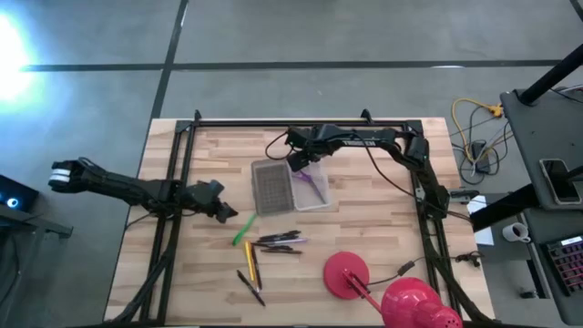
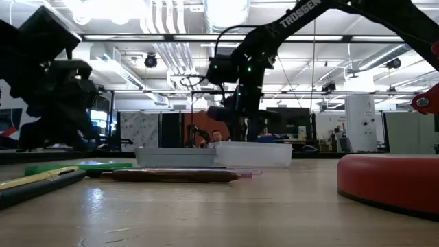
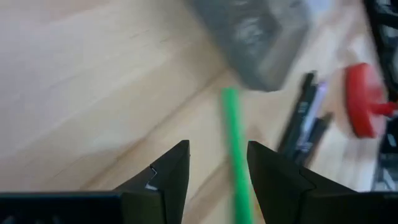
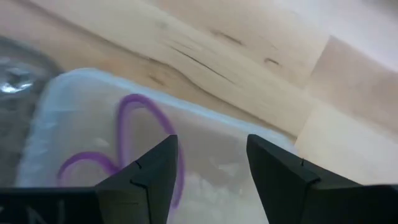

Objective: Pick & place school supplies into a supply box
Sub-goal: Adjust the black supply box on the table, then put the green pen into the black supply box

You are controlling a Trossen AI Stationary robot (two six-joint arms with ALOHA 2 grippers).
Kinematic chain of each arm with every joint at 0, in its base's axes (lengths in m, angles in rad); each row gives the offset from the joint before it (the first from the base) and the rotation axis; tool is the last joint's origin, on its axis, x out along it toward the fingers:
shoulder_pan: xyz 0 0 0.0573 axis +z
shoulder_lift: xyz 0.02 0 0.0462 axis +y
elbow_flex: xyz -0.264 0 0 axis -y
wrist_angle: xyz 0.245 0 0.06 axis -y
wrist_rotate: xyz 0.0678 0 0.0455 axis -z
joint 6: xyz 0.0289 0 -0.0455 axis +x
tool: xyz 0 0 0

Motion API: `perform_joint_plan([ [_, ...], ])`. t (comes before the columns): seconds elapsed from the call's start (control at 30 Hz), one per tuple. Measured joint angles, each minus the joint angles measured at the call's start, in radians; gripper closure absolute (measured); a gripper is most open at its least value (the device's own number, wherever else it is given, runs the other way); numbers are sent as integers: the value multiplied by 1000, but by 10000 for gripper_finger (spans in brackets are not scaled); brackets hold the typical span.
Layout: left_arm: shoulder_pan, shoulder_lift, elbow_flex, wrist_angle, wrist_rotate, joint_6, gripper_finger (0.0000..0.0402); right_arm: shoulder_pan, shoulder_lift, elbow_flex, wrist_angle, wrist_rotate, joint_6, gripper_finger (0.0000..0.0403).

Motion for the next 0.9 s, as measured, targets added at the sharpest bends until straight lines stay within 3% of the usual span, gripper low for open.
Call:
perform_joint_plan([
  [0.23,-4,5,87,-28,3,162,256,51,-104,2,113,-4,-176,215],
  [0.33,-6,28,152,-158,8,183,256,81,-161,2,75,24,-250,215],
  [0.47,-5,124,265,-391,6,182,256,141,-227,2,-45,168,-289,213],
  [0.6,-5,268,375,-514,6,182,256,189,-254,0,-142,199,-213,206],
  [0.9,-11,575,512,-515,72,184,256,270,-259,-12,-396,208,92,194],
])
